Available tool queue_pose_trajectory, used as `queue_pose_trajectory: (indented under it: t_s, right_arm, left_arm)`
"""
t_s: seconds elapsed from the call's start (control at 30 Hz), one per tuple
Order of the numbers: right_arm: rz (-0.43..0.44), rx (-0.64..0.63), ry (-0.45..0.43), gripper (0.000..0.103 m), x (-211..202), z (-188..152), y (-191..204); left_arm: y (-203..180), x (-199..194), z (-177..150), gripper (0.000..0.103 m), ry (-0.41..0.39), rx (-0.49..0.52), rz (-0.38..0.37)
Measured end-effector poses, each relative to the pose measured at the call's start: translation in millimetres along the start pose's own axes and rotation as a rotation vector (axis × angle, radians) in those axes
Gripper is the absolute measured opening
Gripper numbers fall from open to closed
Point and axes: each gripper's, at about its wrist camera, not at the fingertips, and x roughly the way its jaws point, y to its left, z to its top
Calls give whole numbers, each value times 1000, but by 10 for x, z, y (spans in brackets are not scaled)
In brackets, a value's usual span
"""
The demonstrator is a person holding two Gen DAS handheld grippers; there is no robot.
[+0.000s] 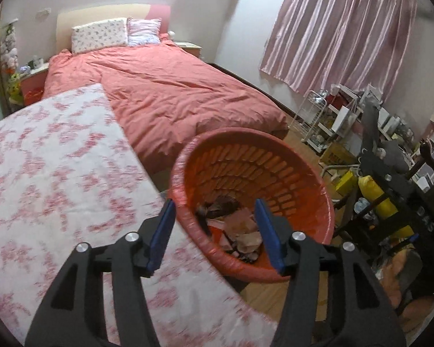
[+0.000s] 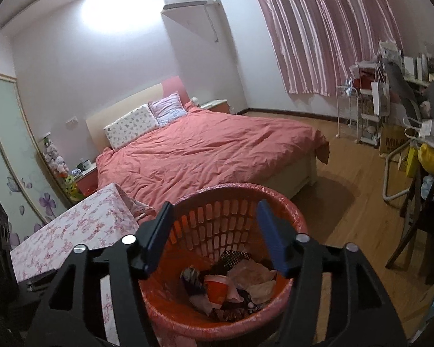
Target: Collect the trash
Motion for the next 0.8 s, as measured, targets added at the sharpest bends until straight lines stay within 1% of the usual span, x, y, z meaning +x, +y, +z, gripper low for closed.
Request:
queue_pose_trajectory:
  t_s: [0.03,0.07,0.1,0.13,0.17,0.23,0.27,0.3,0.33,0.37,0.4,0.43,0.5,0.63,0.8]
  right_arm:
    - [12,-3,0,63,-21,-3,13]
    - [47,-7,1,63,-86,-4,17]
    - [83,-11,-1,63,-193,-22,55]
    - [101,-12,-2,64,-234,-16,39]
    - [134,-11,-6,67,-341,-17,53]
    - [180,-13,-11,71,-500,-53,106]
    - [201,-19,-16,76,-616,-82,151]
    - [215,-28,-25,82,-734,-111,197]
    - [222,-32,-32,85,-774,-126,239]
    - [231,-41,-43,91,-885,-163,293]
    - [233,-51,-51,95,-953,-185,341]
    - [229,-65,-57,95,-1020,-203,389]
    - [191,-109,-70,101,-1154,-267,533]
    - [94,-192,-97,101,-1414,-449,795]
    - [50,-250,-98,101,-1616,-622,913]
  left_arm:
    - [32,-100,-28,64,-17,0,13]
    - [59,-241,-75,69,-39,0,30]
    - [91,-349,-109,71,-57,-1,44]
    - [126,-482,-151,76,-79,-5,63]
    - [170,-635,-201,80,-103,-13,83]
    - [246,-949,-322,87,-154,-27,115]
    - [268,-1078,-380,90,-174,-29,131]
    - [297,-1238,-465,92,-200,-31,159]
    - [319,-1384,-548,94,-222,-31,185]
    - [331,-1495,-589,96,-237,-30,204]
    - [342,-1604,-660,97,-254,-29,227]
    - [348,-1721,-745,99,-272,-30,254]
    - [364,-1944,-933,99,-295,-34,306]
    - [382,-2261,-1232,99,-319,-51,381]
    - [349,-2521,-1459,99,-346,-100,452]
